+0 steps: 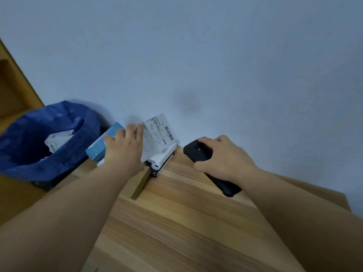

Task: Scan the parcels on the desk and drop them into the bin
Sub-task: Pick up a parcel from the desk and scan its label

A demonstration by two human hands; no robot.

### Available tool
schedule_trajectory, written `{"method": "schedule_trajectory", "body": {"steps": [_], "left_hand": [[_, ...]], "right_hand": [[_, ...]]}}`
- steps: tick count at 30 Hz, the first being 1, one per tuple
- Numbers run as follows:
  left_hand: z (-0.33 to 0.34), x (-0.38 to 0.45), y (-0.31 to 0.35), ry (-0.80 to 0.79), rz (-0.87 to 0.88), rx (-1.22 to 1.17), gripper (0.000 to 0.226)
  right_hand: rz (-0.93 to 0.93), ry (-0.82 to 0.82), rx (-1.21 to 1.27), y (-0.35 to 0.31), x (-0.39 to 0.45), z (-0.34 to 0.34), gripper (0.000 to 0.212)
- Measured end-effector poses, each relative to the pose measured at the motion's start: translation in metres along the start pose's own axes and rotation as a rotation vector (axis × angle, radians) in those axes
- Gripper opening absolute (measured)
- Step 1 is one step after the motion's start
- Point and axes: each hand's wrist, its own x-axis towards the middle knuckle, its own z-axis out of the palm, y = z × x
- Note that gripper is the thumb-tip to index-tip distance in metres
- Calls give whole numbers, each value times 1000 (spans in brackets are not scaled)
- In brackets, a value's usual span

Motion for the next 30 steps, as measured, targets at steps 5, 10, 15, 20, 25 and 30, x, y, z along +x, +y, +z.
{"method": "schedule_trajectory", "body": {"steps": [5,10,15,20,25,30], "left_hand": [[-27,-8,-19,28,13,60,124],[-31,-17,-28,45,-15,59,120],[-32,-21,-35,56,-38,60,119],[-28,-26,-42,52,-61,40,120],[-26,-34,-65,-22,-226,-216,121],[-25,-45,-120,-42,-408,-382,111]], "right_hand": [[-86,-30,-159,-23,-18,-39,67],[-136,-41,-232,-37,-33,-52,58],[-143,-50,-262,-43,-38,-54,55],[-140,-26,-236,-51,-36,-51,60],[-150,52,-35,-79,-20,-33,67],[-208,163,155,-130,1,-1,68]]}}
